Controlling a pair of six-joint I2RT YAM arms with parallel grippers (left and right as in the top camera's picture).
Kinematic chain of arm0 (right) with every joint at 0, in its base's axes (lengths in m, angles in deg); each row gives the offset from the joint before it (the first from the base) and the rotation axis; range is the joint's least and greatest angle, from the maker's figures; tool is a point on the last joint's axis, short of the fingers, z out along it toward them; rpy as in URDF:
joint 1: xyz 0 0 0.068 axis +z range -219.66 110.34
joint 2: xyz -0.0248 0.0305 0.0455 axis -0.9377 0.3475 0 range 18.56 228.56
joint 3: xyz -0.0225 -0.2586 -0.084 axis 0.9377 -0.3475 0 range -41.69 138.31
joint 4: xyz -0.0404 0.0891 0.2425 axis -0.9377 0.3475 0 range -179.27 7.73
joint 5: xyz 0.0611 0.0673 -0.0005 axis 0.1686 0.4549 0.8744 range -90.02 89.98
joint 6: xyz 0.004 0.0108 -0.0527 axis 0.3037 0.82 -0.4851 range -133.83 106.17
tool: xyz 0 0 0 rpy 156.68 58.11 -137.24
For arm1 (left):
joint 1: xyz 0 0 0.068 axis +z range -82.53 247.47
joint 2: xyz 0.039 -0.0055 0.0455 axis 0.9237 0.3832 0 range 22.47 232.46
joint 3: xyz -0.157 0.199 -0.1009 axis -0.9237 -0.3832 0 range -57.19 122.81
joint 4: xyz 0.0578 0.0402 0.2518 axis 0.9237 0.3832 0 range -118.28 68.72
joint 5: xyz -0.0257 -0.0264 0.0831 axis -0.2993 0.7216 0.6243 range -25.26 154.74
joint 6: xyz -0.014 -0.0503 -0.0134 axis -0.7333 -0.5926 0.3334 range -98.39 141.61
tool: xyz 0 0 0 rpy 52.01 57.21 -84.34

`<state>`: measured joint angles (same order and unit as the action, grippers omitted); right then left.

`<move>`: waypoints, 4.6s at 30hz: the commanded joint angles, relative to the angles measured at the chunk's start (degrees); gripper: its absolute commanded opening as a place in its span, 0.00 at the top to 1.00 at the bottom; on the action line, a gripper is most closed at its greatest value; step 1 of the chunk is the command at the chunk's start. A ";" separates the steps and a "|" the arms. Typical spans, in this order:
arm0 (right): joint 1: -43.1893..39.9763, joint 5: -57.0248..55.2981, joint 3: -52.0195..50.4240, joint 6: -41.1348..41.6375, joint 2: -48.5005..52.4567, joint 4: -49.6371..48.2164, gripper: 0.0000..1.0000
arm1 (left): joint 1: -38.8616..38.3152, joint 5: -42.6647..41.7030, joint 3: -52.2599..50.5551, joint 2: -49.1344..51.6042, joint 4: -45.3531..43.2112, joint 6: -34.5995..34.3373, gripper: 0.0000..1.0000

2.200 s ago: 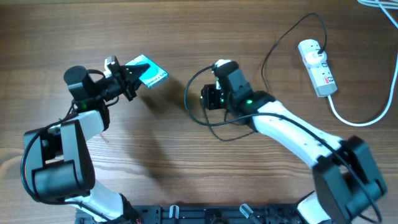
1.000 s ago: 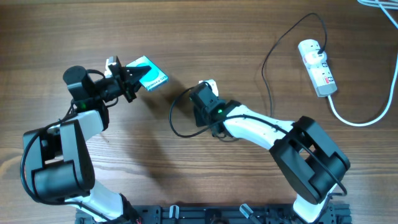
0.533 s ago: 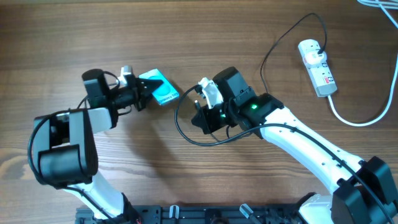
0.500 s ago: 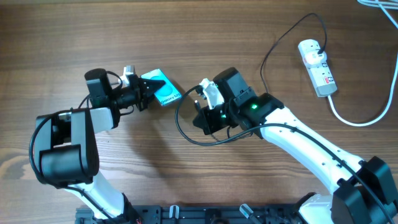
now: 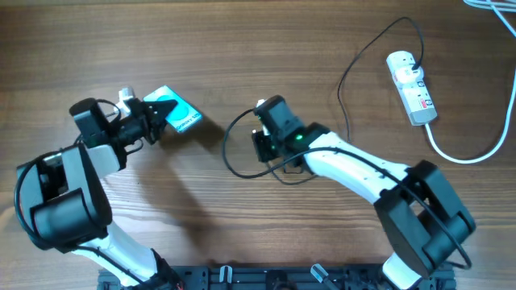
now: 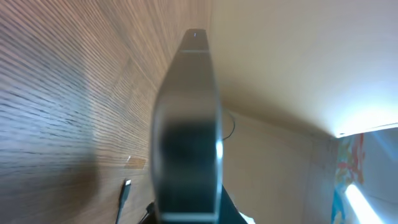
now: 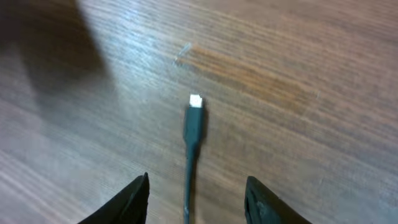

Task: Plug charger to phone and switch on socket
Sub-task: 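Grasp the cable plug with the right gripper and lift it, then carry the plug toward the phone's bottom port held by left gripper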

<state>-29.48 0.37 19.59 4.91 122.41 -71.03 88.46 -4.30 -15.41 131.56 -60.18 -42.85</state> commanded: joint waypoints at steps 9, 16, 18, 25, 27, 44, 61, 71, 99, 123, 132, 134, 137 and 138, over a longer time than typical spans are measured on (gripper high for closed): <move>6.25 -14.12 -0.22 0.94 8.13 -6.54 0.66 | 3.41 -6.60 0.68 0.42 -0.42 2.58 0.96; 6.29 -14.80 -0.09 0.87 10.80 -9.70 0.86 | 3.39 -6.60 0.68 0.42 -0.42 2.58 0.96; 6.29 -14.97 -0.09 0.87 10.80 -9.64 0.94 | 3.39 -6.62 0.68 0.42 -0.42 2.58 0.96; 4.26 -3.98 6.97 3.21 6.27 3.41 0.96 | 2.97 -7.23 0.68 0.42 -0.39 3.30 0.96; 2.58 5.25 7.04 -0.52 1.86 3.63 0.96 | 1.79 -7.19 0.68 0.42 -0.39 5.31 0.96; 1.44 2.34 5.73 -6.73 1.75 5.60 0.23 | 1.14 -3.23 0.68 0.42 1.33 7.28 0.96; 6.88 -8.48 5.79 -14.47 6.49 2.80 0.01 | 5.44 -7.52 0.68 0.42 1.31 7.69 0.96; 6.88 -8.46 5.79 -14.73 11.80 -0.72 0.51 | 5.44 -7.87 0.68 0.42 1.31 7.69 0.96; -3.15 35.43 10.14 -13.84 10.99 9.75 0.96 | 4.42 -8.00 0.66 0.44 3.15 12.87 0.96; -6.19 62.53 10.12 -2.54 7.19 1.95 0.96 | -9.92 -5.97 0.66 0.42 -8.20 9.38 0.96; -10.05 66.84 10.08 4.98 7.19 -6.99 0.96 | -9.92 -6.40 0.66 0.42 -14.67 2.21 0.96; -10.05 66.86 10.08 5.49 7.23 -7.54 0.96 | -9.92 -6.43 0.66 0.42 -14.71 0.96 0.96; -10.05 66.90 10.08 6.78 7.30 -7.76 0.96 | -9.92 -6.60 0.66 0.42 -15.32 -0.42 0.96; -10.05 67.65 10.08 7.10 7.30 -8.61 0.96 | -9.97 -6.71 0.66 0.42 -17.11 -1.75 0.96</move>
<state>-39.73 65.17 28.96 10.38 131.03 -78.35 78.76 -9.06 -15.32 131.76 -74.74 -41.43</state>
